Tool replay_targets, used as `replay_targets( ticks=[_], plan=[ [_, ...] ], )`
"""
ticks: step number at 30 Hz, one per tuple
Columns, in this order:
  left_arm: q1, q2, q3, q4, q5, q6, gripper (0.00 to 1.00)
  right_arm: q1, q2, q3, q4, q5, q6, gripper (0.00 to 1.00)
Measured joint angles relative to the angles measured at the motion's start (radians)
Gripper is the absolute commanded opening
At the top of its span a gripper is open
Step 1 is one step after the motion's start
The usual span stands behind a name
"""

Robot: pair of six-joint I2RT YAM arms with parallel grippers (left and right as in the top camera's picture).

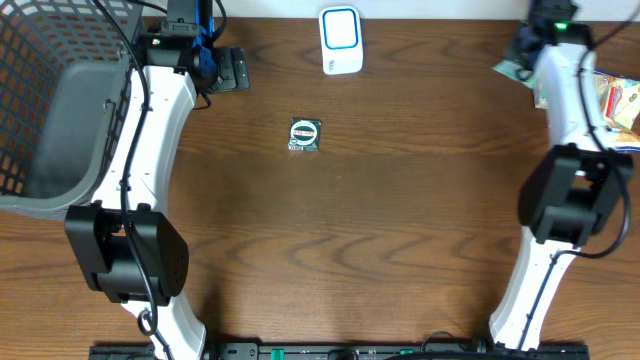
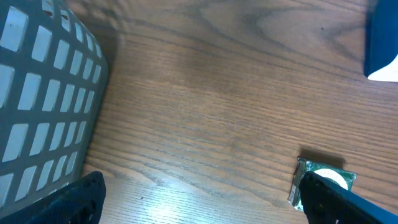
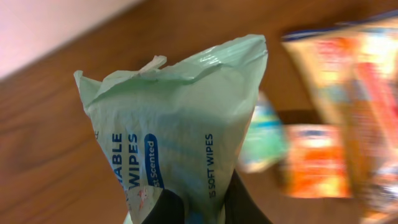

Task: Scan the item barcode
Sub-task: 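Carry the wipes pack to the far right and release it, then move the right gripper to the Zam-Buk tin and grasp it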

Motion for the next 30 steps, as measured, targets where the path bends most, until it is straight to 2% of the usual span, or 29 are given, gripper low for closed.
replay_targets(
  ticks=[1,2,4,6,9,14,20,26,30],
  plan=[
    [0.0,0.0,0.0,0.0,0.0,0.0,0.98,-0.02,0.0,0.0,-0.008,0.011,-0.005,0.1],
    [0.0,0.0,0.0,0.0,0.0,0.0,0.98,-0.043,0.0,0.0,-0.014,0.021,-0.01,0.21],
    [0.0,0.0,0.0,0.0,0.0,0.0,0.98,-0.086,0.0,0.0,-0.037,0.031,-0.026,0.49],
    [0.0,0.0,0.0,0.0,0.0,0.0,0.98,-0.124,0.0,0.0,-0.055,0.039,-0.028,0.69],
    [0.0,0.0,0.0,0.0,0.0,0.0,0.98,-0.169,0.0,0.0,-0.076,0.034,-0.033,0.87],
    [0.0,0.0,0.0,0.0,0.0,0.0,0.98,-0.207,0.0,-0.002,-0.081,-0.044,-0.033,0.92],
    [0.0,0.0,0.0,0.0,0.0,0.0,0.98,-0.194,0.0,-0.015,-0.082,-0.232,-0.032,0.93],
    [0.0,0.0,0.0,0.0,0.0,0.0,0.98,-0.117,0.0,-0.015,-0.08,-0.425,-0.032,0.93],
    [0.0,0.0,0.0,0.0,0.0,0.0,0.98,-0.033,0.0,-0.016,-0.08,-0.588,-0.033,0.88]
  ],
)
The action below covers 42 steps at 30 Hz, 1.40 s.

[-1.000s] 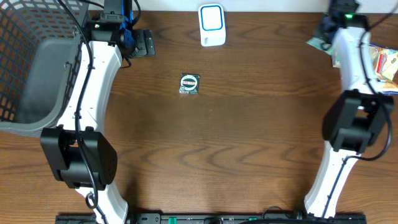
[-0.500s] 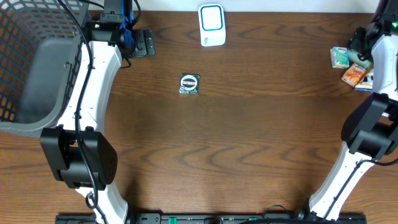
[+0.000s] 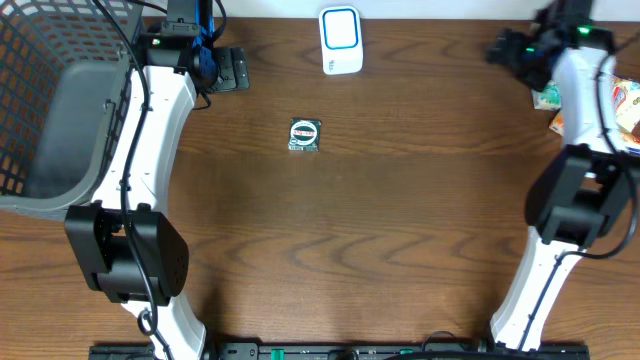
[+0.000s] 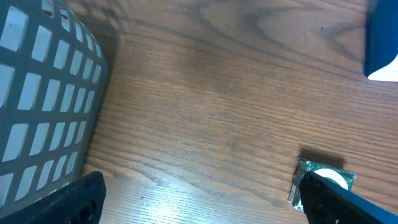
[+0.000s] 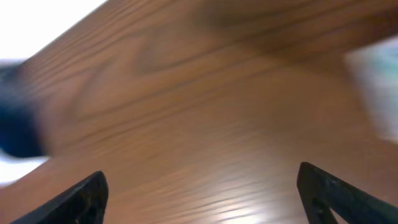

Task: Scan the item barcode
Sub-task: 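Move the right gripper to the Zam-Buk tin and grasp it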

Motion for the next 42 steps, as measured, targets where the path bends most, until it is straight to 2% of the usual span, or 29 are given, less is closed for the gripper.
replay_targets(
  ticks=[4,8,12,22,23,25,33,36,38,42],
  plan=[
    [0.0,0.0,0.0,0.0,0.0,0.0,0.98,0.105,0.0,0.0,-0.01,-0.123,-0.001,0.78],
    [0.0,0.0,0.0,0.0,0.0,0.0,0.98,0.226,0.0,-0.001,-0.016,-0.151,0.0,0.75],
    [0.0,0.0,0.0,0.0,0.0,0.0,0.98,0.375,0.0,-0.001,-0.016,-0.09,0.0,0.75],
    [0.0,0.0,0.0,0.0,0.0,0.0,0.98,0.687,0.0,-0.002,-0.007,0.237,0.055,0.9],
    [0.0,0.0,0.0,0.0,0.0,0.0,0.98,0.71,0.0,-0.002,-0.007,0.27,0.07,0.94],
    [0.0,0.0,0.0,0.0,0.0,0.0,0.98,0.74,0.0,-0.003,-0.004,0.31,0.089,0.99],
    [0.0,0.0,0.0,0.0,0.0,0.0,0.98,0.787,0.006,-0.004,0.018,0.375,0.132,0.99],
    [0.0,0.0,0.0,0.0,0.0,0.0,0.98,0.788,0.031,-0.004,0.024,0.374,0.145,0.98],
    [0.0,0.0,0.0,0.0,0.0,0.0,0.98,0.788,0.05,-0.004,0.028,0.363,0.148,0.95],
    [0.0,0.0,0.0,0.0,0.0,0.0,0.98,0.788,0.086,-0.007,0.031,0.339,0.168,0.95]
  ],
)
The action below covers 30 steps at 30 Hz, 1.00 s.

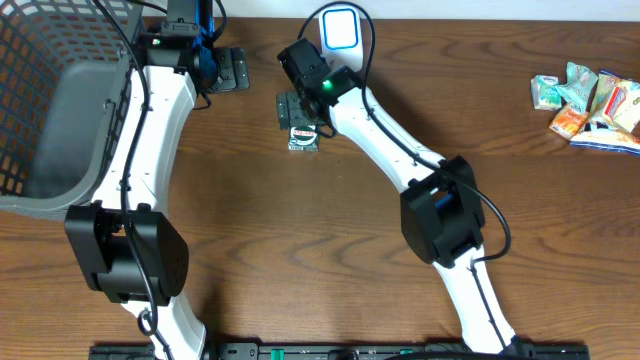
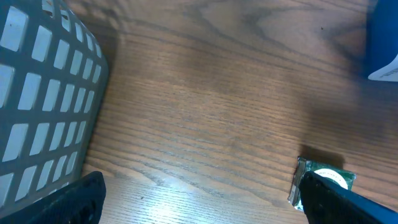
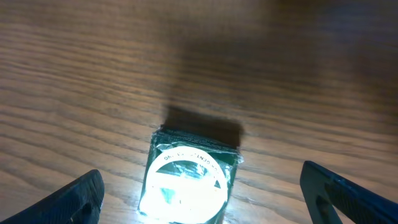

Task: Scan the item barcode
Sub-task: 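Move the right gripper to the Zam-Buk tin and grasp it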

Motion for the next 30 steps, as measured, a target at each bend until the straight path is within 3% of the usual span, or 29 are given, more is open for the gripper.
replay_targets(
  ticks=[8,12,18,30],
  plan=[
    [0.0,0.0,0.0,0.0,0.0,0.0,0.98,0.001,0.064,0.0,0.001,-0.016,0.021,0.92],
    [0.0,0.0,0.0,0.0,0.0,0.0,0.98,0.005,0.092,0.0,0.0,-0.021,0.029,0.77],
    [0.0,0.0,0.0,0.0,0.0,0.0,0.98,0.009,0.099,0.0,-0.003,-0.021,0.031,0.63],
    [0.0,0.0,0.0,0.0,0.0,0.0,0.98,-0.017,0.098,0.002,-0.115,0.023,0.011,0.61]
  ],
)
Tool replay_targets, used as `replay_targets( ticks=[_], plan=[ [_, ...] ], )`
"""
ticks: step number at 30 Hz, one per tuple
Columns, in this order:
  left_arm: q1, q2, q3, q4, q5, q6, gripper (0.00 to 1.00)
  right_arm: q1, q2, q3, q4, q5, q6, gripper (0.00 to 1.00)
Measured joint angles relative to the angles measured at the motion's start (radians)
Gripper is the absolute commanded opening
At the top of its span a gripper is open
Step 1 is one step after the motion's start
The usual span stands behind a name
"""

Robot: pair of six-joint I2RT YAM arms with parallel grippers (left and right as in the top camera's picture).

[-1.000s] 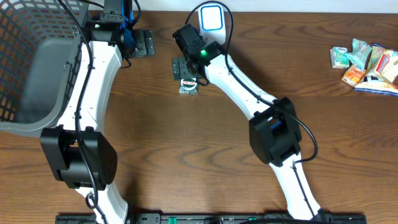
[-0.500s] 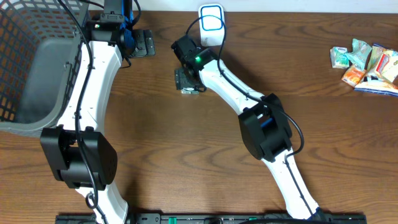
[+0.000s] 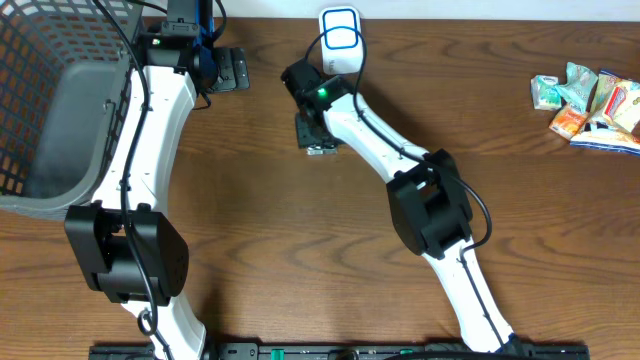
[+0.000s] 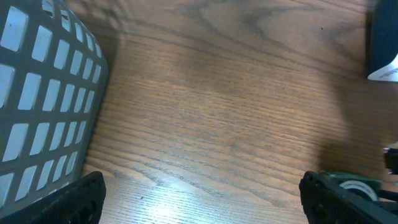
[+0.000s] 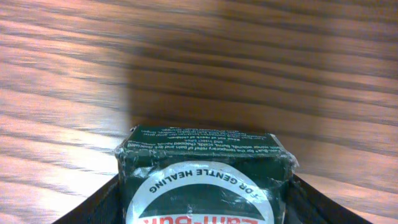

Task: Scan the item barcode
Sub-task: 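Move the right gripper to the Zam-Buk tin and grasp it, then lift the green tin and carry it toward the scanner window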

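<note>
A small dark green box (image 5: 202, 180) with a round white label reading "for gentle healing" lies on the wooden table. It fills the gap between my right gripper's (image 5: 202, 214) fingers, which press against both its sides. Overhead, the right gripper (image 3: 316, 128) covers most of the box (image 3: 321, 149), just below the white and blue scanner (image 3: 341, 38). My left gripper (image 4: 202, 211) stands open over bare wood near the basket. In the left wrist view the box (image 4: 356, 185) shows at the lower right, and the scanner (image 4: 382, 43) at the right edge.
A grey mesh basket (image 3: 40, 90) fills the table's left side, and its wall (image 4: 37, 93) is close to the left gripper. A heap of snack packs (image 3: 585, 100) lies at the far right edge.
My right gripper hung open a little above the green box. Now it is down over the box with its fingers against both sides. The box sits slightly further right. The left arm has not moved.
My right gripper held a pack of wipes over the snack heap at the far right. It was then open with the pack gone, near the heap. Later it hung open above the green box at the table's middle, and now it is shut on that box.
</note>
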Motion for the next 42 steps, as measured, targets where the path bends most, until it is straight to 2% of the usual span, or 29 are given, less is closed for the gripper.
replay_targets(
  ticks=[3,13,15,22,25,28,32,35,40,42],
  plan=[
    [0.0,0.0,0.0,0.0,0.0,0.0,0.98,-0.021,-0.002,0.001,-0.03,-0.005,0.0,0.71],
    [0.0,0.0,0.0,0.0,0.0,0.0,0.98,-0.047,-0.003,0.0,0.014,-0.001,-0.106,0.9],
    [0.0,0.0,0.0,0.0,0.0,0.0,0.98,-0.047,-0.003,0.0,0.025,-0.002,-0.122,0.99],
    [0.0,0.0,0.0,0.0,0.0,0.0,0.98,-0.049,-0.003,0.0,0.031,-0.055,-0.145,0.99],
    [0.0,0.0,0.0,0.0,0.0,0.0,0.98,-0.049,-0.003,0.0,0.004,-0.056,-0.142,0.85],
    [0.0,0.0,0.0,0.0,0.0,0.0,0.98,-0.049,-0.003,0.0,-0.023,-0.052,-0.134,0.76],
    [0.0,0.0,0.0,0.0,0.0,0.0,0.98,-0.049,-0.004,0.0,-0.037,-0.05,-0.114,0.73],
    [0.0,0.0,0.0,0.0,0.0,0.0,0.98,-0.05,-0.004,0.001,-0.039,-0.05,-0.09,0.65],
    [0.0,0.0,0.0,0.0,0.0,0.0,0.98,-0.051,-0.004,0.001,-0.039,-0.051,-0.072,0.67],
    [0.0,0.0,0.0,0.0,0.0,0.0,0.98,-0.053,-0.004,0.001,-0.039,-0.05,-0.068,0.6]
  ],
)
